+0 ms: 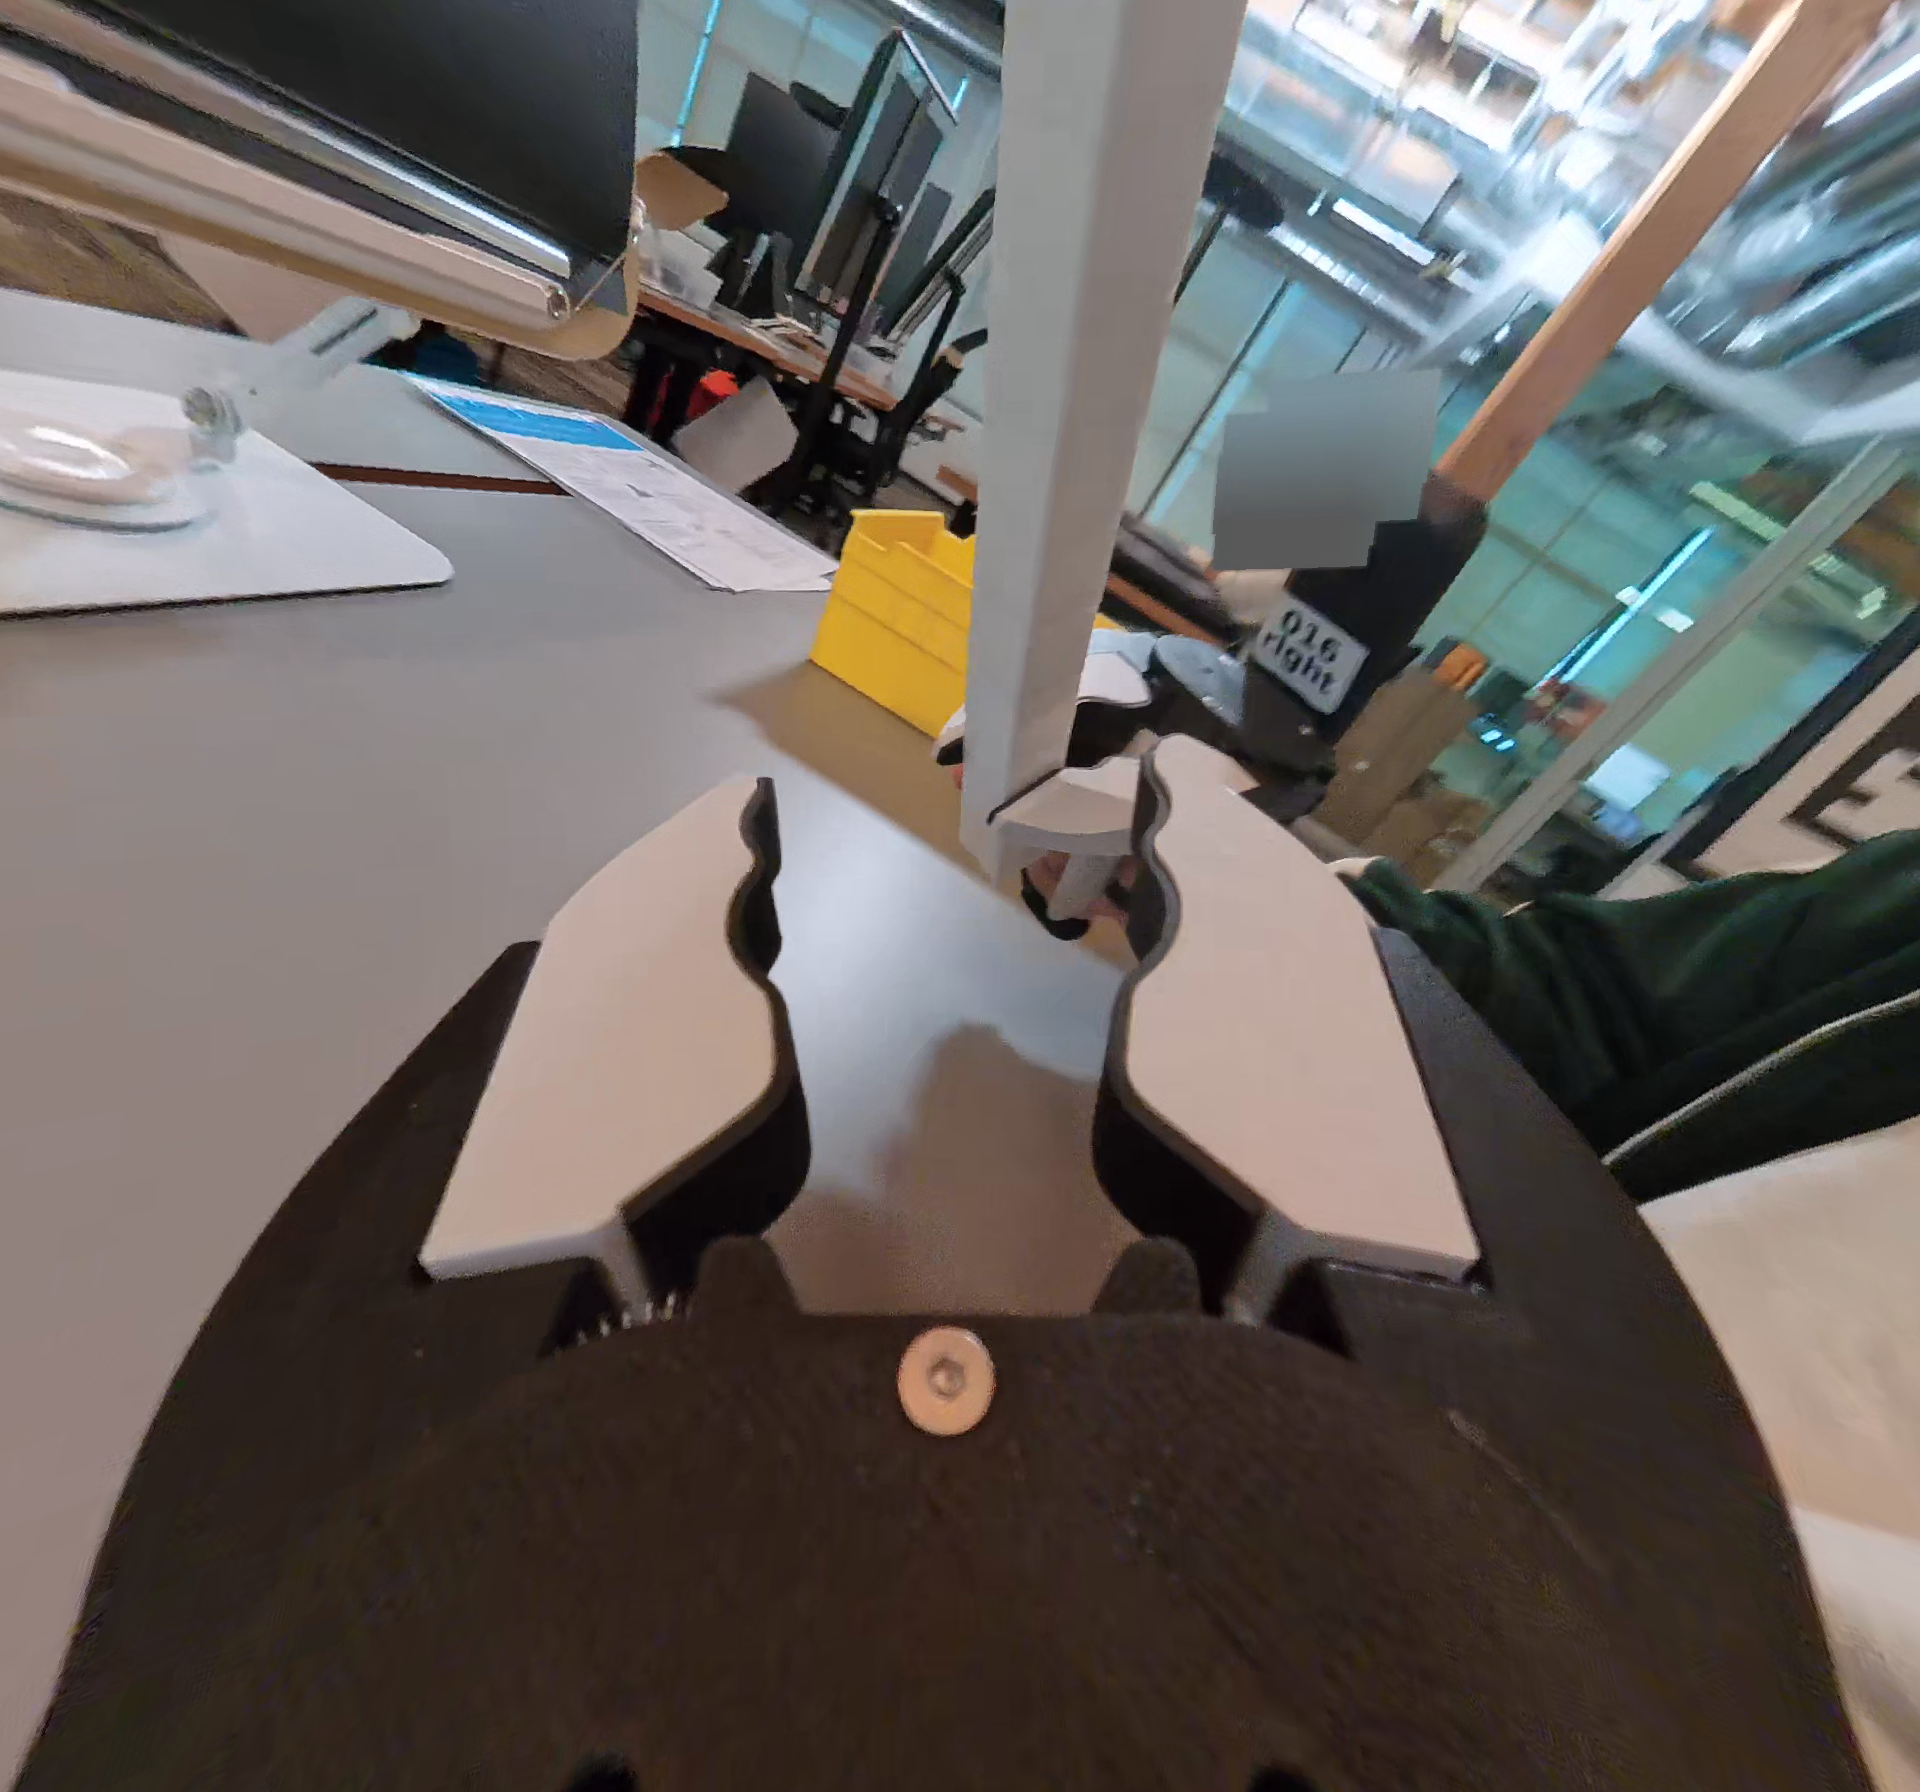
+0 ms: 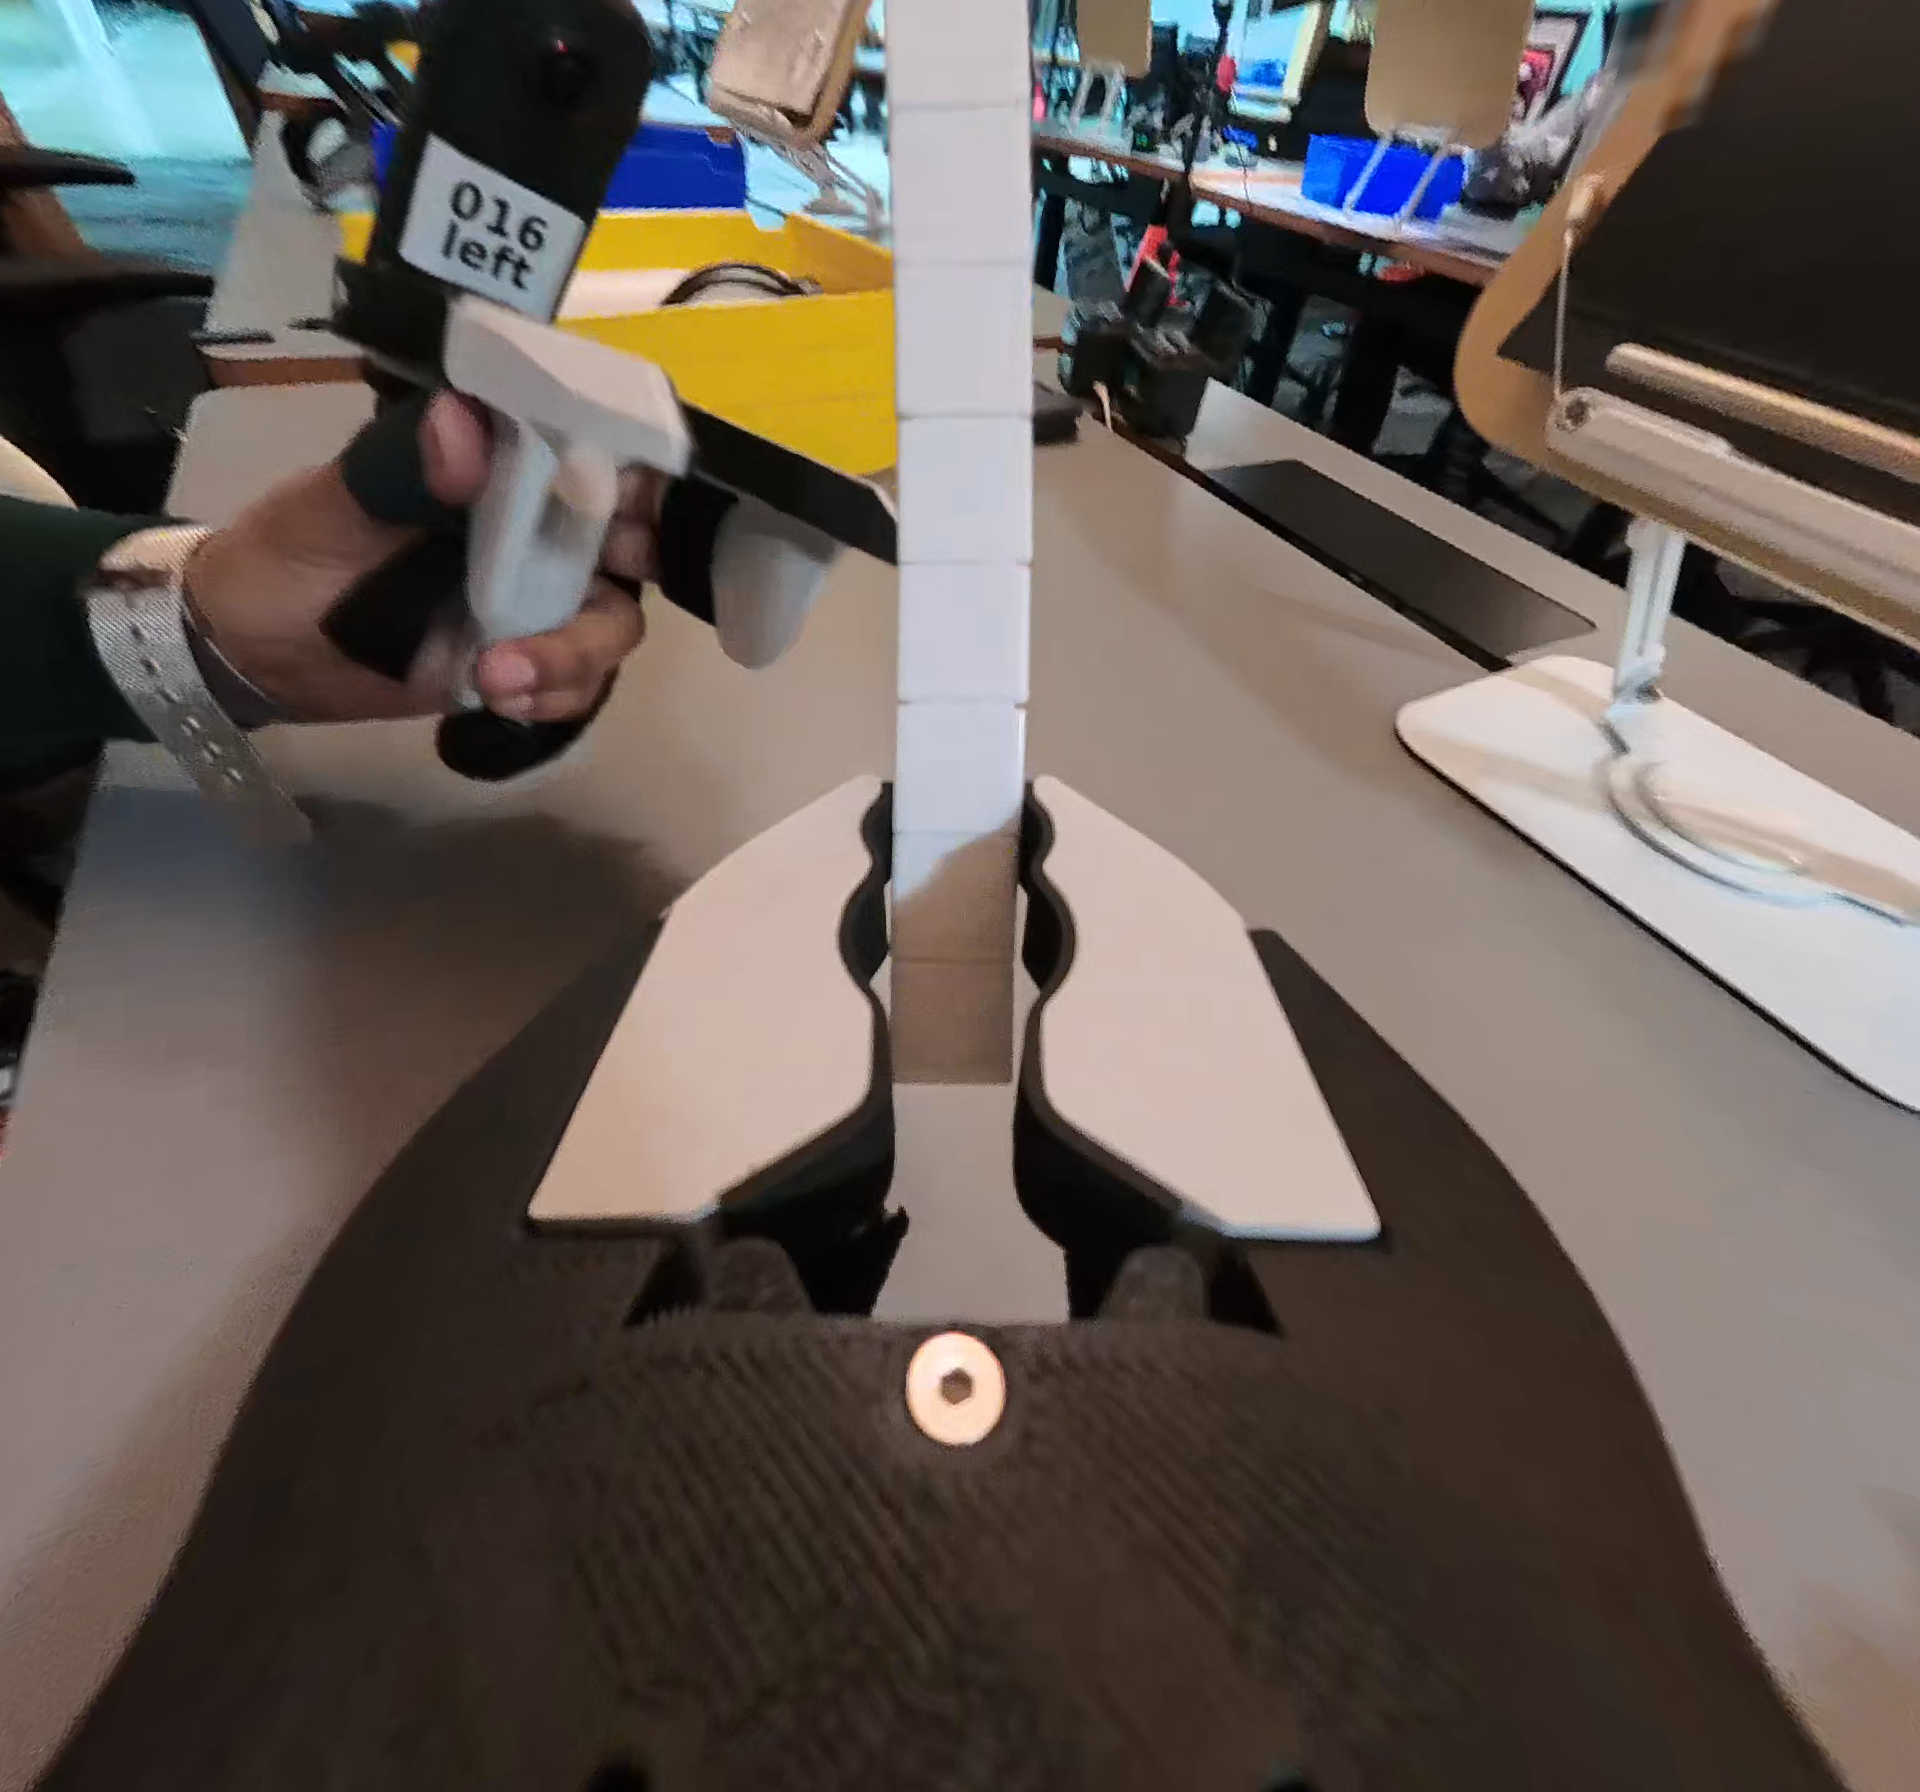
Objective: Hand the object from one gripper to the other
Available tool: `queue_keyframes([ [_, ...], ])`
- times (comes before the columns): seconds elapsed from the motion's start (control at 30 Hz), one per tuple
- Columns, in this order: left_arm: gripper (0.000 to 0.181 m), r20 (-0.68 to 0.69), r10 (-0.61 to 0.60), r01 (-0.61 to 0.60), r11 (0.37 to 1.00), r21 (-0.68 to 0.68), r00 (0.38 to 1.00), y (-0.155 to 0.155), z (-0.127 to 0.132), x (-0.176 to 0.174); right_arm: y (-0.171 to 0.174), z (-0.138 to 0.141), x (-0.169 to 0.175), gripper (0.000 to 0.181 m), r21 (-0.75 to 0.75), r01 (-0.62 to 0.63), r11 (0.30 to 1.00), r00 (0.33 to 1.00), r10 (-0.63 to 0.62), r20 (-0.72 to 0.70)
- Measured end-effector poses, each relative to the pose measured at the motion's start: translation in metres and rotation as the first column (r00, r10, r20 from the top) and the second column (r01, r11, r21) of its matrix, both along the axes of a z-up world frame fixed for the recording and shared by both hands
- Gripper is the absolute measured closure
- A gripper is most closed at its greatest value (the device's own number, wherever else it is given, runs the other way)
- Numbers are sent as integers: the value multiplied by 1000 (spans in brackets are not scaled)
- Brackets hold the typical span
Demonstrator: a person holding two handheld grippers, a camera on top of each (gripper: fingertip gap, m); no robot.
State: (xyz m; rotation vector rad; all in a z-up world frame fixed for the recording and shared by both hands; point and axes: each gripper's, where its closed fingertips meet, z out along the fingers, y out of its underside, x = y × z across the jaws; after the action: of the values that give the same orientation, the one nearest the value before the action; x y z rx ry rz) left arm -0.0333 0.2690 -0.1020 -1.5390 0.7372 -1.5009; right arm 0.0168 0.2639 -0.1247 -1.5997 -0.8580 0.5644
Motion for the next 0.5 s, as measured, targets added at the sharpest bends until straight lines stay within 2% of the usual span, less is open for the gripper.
queue_keyframes([
  [0.1,104,43,-58,63,990,-129,997,6,-4,-4,7,-11,10,159,-27,29,999,998,-27,65],
  [0.2,105,84,-86,102,971,-216,993,9,-10,-5,10,-21,16,159,17,57,998,976,-60,211],
  [0.27,107,122,-107,136,957,-255,987,10,-9,-7,12,-25,20,159,84,69,994,937,-93,338],
  [0.37,105,130,-204,237,911,-338,970,6,-11,-10,12,-32,25,159,200,51,979,845,-148,513],
  [0.5,114,113,-273,295,874,-387,955,4,-20,-17,8,-43,20,159,242,-16,970,782,-139,608],
])
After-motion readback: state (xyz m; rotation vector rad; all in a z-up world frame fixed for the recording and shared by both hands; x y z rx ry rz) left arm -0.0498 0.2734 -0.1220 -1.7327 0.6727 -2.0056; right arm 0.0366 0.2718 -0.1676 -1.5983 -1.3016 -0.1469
